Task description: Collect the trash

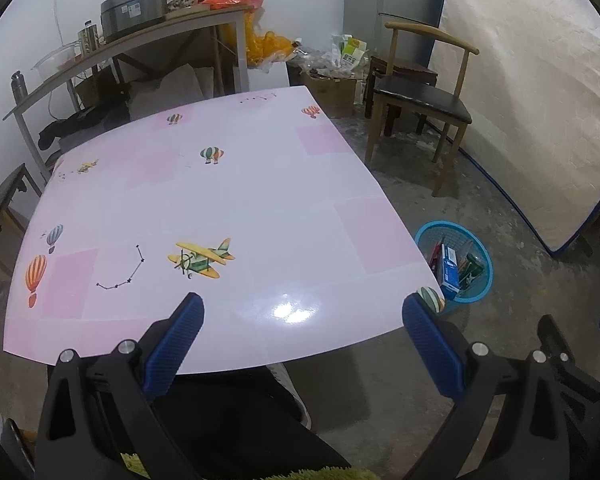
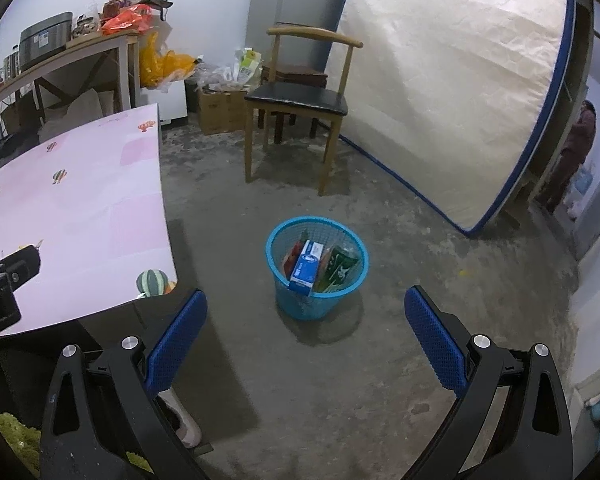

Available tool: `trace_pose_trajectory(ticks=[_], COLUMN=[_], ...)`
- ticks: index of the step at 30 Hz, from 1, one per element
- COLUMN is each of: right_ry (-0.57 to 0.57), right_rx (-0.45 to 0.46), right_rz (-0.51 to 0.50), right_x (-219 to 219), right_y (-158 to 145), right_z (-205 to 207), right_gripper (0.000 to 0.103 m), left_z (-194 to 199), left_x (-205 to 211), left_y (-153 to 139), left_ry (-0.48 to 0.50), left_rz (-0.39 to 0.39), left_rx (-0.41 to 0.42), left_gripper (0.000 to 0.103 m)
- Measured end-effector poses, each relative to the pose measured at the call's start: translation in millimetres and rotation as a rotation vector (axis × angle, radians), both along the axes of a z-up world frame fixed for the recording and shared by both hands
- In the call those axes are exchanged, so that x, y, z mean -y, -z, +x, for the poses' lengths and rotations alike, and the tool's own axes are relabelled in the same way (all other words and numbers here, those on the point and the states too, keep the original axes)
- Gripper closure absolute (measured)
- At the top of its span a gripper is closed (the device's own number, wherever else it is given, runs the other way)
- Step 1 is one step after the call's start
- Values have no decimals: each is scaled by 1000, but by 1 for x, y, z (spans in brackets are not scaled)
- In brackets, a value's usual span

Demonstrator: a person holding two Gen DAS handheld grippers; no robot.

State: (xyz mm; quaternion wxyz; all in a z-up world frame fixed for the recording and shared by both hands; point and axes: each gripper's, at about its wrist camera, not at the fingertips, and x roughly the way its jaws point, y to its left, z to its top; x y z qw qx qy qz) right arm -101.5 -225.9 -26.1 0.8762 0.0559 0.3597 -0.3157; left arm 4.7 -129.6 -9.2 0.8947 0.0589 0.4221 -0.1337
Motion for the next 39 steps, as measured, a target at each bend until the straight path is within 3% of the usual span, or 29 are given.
trace_pose_trajectory(ticks=[39], right_ry=[16], right_rx=[21], right_rz=[-5], right_x=[6], right_y=[-5], right_z=[-1], right_gripper=[8], left_z=[2], left_x=[-6], left_y=[-3], left_ry=[-31], left_rz=[6], left_rx=[21], left_gripper=[6])
